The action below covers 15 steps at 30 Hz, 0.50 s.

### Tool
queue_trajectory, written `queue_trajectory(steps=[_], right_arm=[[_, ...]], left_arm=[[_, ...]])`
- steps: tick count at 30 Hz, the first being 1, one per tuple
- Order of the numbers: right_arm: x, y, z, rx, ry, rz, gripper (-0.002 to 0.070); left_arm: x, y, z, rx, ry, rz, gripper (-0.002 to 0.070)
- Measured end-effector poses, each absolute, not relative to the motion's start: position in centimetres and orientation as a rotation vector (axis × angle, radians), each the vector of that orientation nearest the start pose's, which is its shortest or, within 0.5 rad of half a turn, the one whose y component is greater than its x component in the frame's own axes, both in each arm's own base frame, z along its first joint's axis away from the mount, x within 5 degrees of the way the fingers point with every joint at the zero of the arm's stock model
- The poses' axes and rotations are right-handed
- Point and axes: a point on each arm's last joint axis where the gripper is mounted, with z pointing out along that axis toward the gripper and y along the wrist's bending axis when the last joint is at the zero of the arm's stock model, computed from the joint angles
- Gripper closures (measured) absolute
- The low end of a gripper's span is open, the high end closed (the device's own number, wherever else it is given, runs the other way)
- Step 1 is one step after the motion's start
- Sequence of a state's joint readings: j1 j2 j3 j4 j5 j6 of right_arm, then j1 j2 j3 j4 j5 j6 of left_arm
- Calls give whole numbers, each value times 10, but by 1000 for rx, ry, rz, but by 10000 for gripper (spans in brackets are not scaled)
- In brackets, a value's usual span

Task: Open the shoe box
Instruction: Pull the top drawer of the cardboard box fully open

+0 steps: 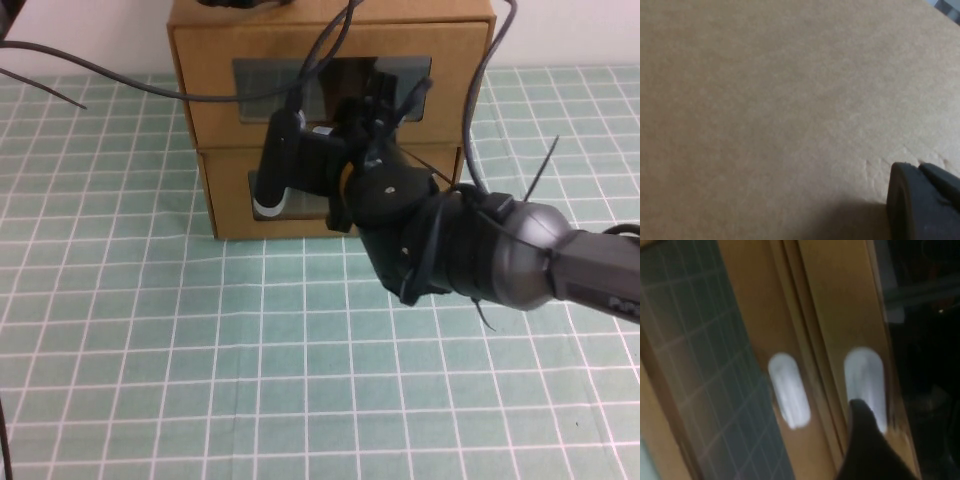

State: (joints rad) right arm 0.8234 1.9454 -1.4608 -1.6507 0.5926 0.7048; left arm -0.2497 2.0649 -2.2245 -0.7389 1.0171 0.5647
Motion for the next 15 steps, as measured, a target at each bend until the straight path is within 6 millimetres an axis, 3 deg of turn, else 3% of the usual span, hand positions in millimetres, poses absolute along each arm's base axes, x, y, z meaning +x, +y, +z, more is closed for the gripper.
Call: queue_trajectory(steps=[4,7,12,15], right_arm=[[350,305,265,-1210,1472,-635,406],[354,310,255,-1224,1477,-637,475],[358,309,256,-1218,1466,-672,601],[356,309,255,-1212,1481,-671,601]], left_arm=[[439,-166,393,723,2033,-741,680],[439,-166,393,721,2033,-741,680],[439,-166,393,721,2036,-744,680],[439,-166,393,721,2036,-746,680]])
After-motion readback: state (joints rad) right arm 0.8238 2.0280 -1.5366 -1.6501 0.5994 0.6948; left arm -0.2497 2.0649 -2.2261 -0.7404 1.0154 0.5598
